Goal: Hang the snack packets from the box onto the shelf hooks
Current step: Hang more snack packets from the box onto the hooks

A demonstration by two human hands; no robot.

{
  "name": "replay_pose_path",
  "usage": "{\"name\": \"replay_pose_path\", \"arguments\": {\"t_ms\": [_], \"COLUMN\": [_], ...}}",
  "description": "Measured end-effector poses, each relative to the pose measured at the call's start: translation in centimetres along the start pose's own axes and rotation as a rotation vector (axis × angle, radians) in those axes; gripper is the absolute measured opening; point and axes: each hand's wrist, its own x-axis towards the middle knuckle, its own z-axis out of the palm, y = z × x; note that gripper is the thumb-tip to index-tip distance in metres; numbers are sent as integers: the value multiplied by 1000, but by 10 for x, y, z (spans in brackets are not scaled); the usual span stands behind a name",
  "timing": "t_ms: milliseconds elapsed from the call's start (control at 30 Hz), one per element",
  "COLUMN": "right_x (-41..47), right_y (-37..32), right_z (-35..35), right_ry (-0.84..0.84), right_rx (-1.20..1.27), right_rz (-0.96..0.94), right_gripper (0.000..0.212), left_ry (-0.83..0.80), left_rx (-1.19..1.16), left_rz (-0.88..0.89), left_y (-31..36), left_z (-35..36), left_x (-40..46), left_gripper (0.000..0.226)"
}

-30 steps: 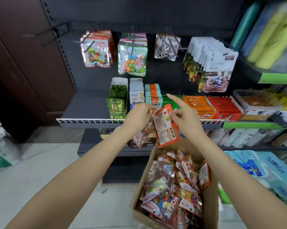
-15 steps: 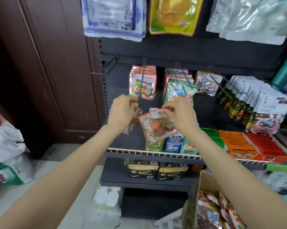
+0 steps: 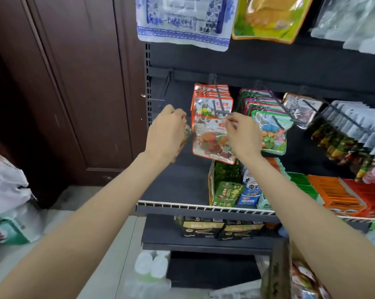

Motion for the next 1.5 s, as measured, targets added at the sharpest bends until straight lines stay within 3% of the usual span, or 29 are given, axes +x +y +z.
{"name": "replay_pose_path", "arguments": {"t_ms": [233,433,533,633,700,767,900,1000,1067,1133,1233,1333,1433,1500], "right_x": [13,52,60,41,19,-5,-31,-38,-39,-36,-31,-28,-34,-40], "right_y": [-4,-3,1,6,10,18,32,36,35,31,21,19,27,31], "right_z": [4,27,38,37,29,21,14,4,-7,-17,-20,-22,-21,-19], "right_ry": [50,36,31,50,72,-23,-408,-392,-378,-410,-430,-343,-460,-477], "right_rx": [-224,-365,-260,-77,54,188,479,629,647,558,423,473,704,711], "right_rz": [-47,24,40,33,40,108,389,384,272,113,-14,88,363,372], "right_gripper": [20,14,10,28,20,17,37,31,28,27,22,22,24,14], "left_ry": [-13,3,0,-19,-43,-70,-136,-152,-156,-240,-453,-358,-239,-271], "left_rx": [-52,-119,-227,-374,-476,-622,-897,-943,-791,-539,-520,-620,-898,-1030], "left_rz": [-13,-81,-123,-203,-254,-321,-457,-500,-419,-212,-100,-202,-404,-506], "left_y": [2,6,6,2,-2,-6,-4,-1,-2,-1,8,8,0,-5], "left_z": [9,17,22,22,21,23,31,34,34,33,32,35,37,39], "left_x": [5,19,22,18,13,8,-3,-8,-9,-7,-4,-3,-10,-16], "left_gripper": [23,25,19,16,14,10,7,9,9,26,43,28,9,10]}}
